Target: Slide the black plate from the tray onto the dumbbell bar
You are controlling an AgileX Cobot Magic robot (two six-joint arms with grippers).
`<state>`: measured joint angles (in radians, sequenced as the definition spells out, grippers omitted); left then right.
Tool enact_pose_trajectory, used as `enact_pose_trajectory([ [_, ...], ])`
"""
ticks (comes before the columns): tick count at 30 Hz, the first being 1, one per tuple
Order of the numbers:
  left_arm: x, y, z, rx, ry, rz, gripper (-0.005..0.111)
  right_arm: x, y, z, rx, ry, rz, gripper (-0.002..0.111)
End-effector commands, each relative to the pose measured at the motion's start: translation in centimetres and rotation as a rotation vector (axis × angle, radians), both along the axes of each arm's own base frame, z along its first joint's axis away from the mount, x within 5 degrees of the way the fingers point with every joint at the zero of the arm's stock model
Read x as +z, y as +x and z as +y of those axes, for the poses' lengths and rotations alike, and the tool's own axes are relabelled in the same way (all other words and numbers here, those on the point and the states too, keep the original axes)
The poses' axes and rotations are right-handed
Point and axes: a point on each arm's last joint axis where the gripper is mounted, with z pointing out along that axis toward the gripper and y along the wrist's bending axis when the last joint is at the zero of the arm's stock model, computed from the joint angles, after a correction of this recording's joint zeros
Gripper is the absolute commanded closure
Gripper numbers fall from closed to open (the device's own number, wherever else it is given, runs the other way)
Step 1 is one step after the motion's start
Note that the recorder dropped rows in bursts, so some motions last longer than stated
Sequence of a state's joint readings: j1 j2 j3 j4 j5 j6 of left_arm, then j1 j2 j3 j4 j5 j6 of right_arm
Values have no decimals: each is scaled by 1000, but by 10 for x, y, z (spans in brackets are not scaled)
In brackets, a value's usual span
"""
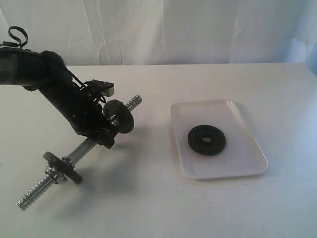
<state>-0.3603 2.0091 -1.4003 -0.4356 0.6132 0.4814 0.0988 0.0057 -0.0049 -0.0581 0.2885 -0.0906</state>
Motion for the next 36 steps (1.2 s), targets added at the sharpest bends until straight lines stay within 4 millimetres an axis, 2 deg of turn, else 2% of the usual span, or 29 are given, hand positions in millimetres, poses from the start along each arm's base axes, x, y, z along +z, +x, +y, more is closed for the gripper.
enact_pose_trajectory([
  [1, 50, -18, 1, 0, -108, -113, 107, 16, 2, 1, 4, -11, -195, 108],
  [4, 63, -29, 1, -24, -173, -168, 107, 29, 1, 1, 12, 5, -338, 108],
  [5, 69, -33, 0, -36, -208, -187, 107, 34, 0, 2, 13, 57, -391, 108],
  [7, 81, -40, -3, -61, -280, -217, 107, 43, -2, 1, 20, 299, -470, 108],
  [9, 90, -45, -4, -85, -331, -237, 107, 51, -5, -2, 37, 691, -518, 108],
  [12, 98, -52, -5, -112, -364, -221, 107, 53, -6, -5, 65, 1123, -492, 108],
  [16, 103, -59, -5, -141, -377, -200, 107, 47, -3, -3, 47, 1254, -390, 108],
  [19, 101, -62, -4, -155, -367, -183, 107, 49, -4, -4, 68, 1341, -398, 108],
  [21, 97, -65, -3, -180, -360, -166, 107, 53, -5, -1, 98, 1254, -403, 108],
  [23, 93, -68, -3, -201, -357, -160, 107, 65, -8, 3, 115, 1113, -378, 108],
  [26, 91, -70, -3, -207, -357, -145, 107, 90, -9, 1, 19, 921, -247, 108],
  [29, 91, -71, -3, -219, -357, -148, 107, 120, 1, -1, -43, 672, -139, 108],
  [32, 93, -73, -2, -240, -355, -162, 107, 150, 24, 2, -80, 450, 13, 108],
  [34, 97, -75, -1, -256, -356, -180, 107, 167, 48, 4, -107, 276, 152, 108],
  [36, 102, -77, -1, -259, -360, -195, 107, 174, 75, 7, -121, 135, 308, 108],
])
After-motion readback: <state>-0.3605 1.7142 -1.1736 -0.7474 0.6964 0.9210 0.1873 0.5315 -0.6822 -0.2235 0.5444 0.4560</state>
